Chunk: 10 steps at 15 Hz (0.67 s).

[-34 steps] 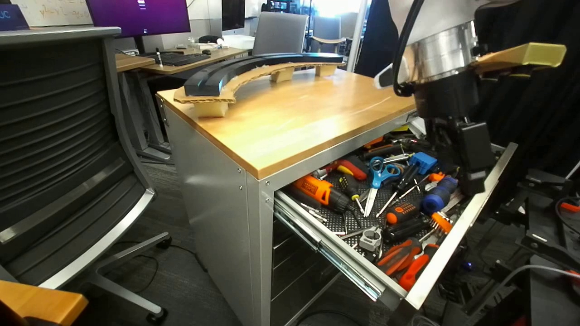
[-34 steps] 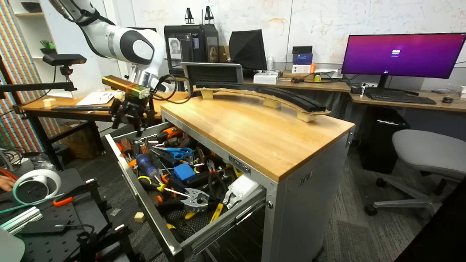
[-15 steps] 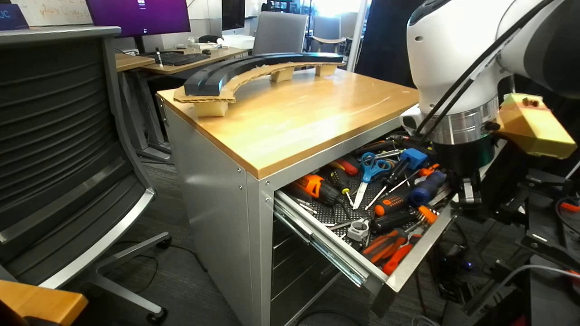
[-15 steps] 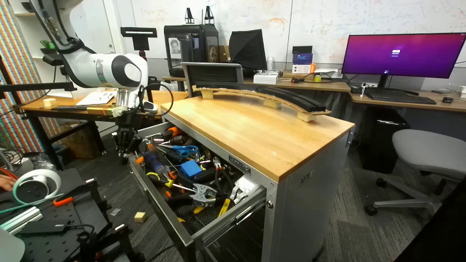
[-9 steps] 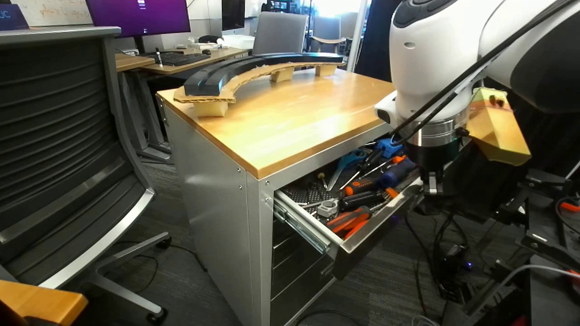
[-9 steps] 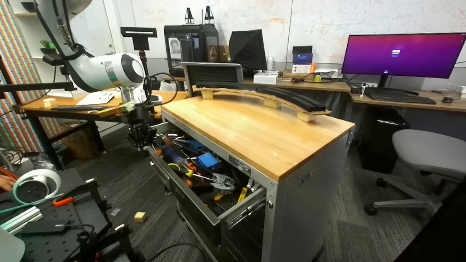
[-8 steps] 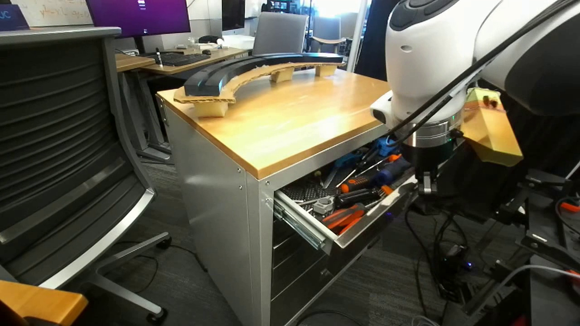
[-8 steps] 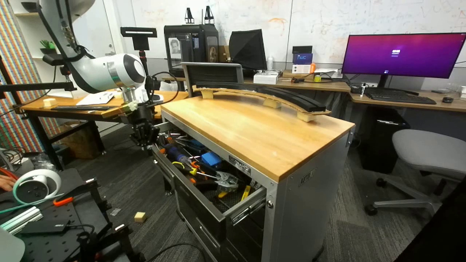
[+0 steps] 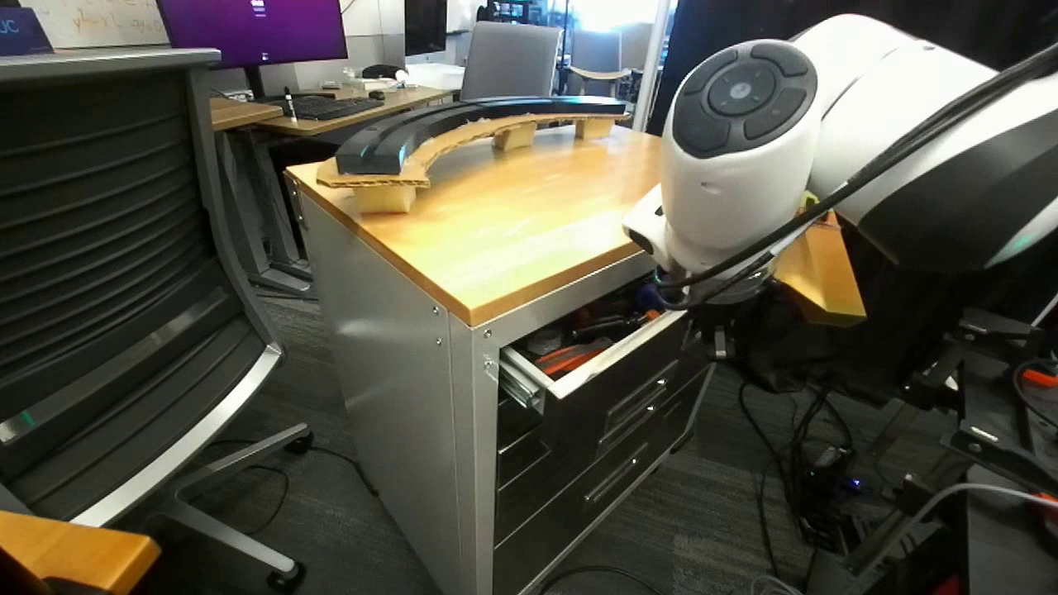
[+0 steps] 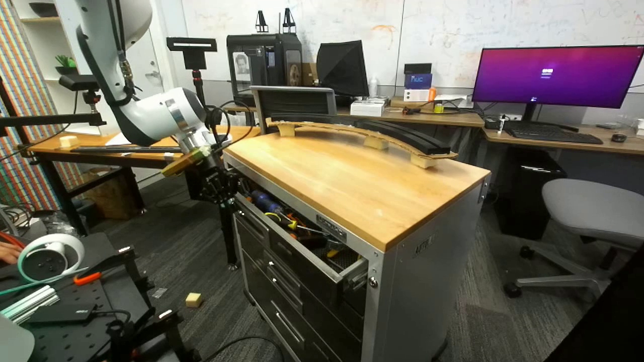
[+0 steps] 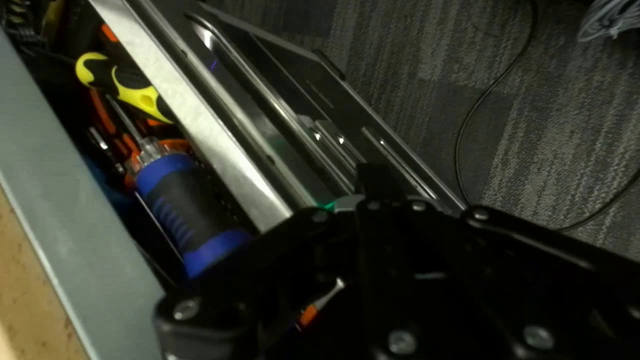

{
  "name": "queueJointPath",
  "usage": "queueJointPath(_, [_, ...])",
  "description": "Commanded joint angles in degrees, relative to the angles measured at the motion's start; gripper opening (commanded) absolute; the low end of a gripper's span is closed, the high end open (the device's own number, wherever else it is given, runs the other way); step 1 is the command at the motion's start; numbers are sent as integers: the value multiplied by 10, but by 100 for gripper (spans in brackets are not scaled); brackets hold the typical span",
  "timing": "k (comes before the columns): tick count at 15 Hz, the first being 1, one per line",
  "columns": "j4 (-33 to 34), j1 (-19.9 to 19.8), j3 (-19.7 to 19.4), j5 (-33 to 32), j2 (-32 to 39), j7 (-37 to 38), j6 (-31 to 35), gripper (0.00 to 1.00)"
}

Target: Put the screw driver inside the drawer and close it

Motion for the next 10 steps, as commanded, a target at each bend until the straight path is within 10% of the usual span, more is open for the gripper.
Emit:
queueJointPath(1, [62, 17, -9, -88, 45, 31, -10, 4])
queueJointPath(10, [99, 7, 4, -213, 64, 94, -19, 3])
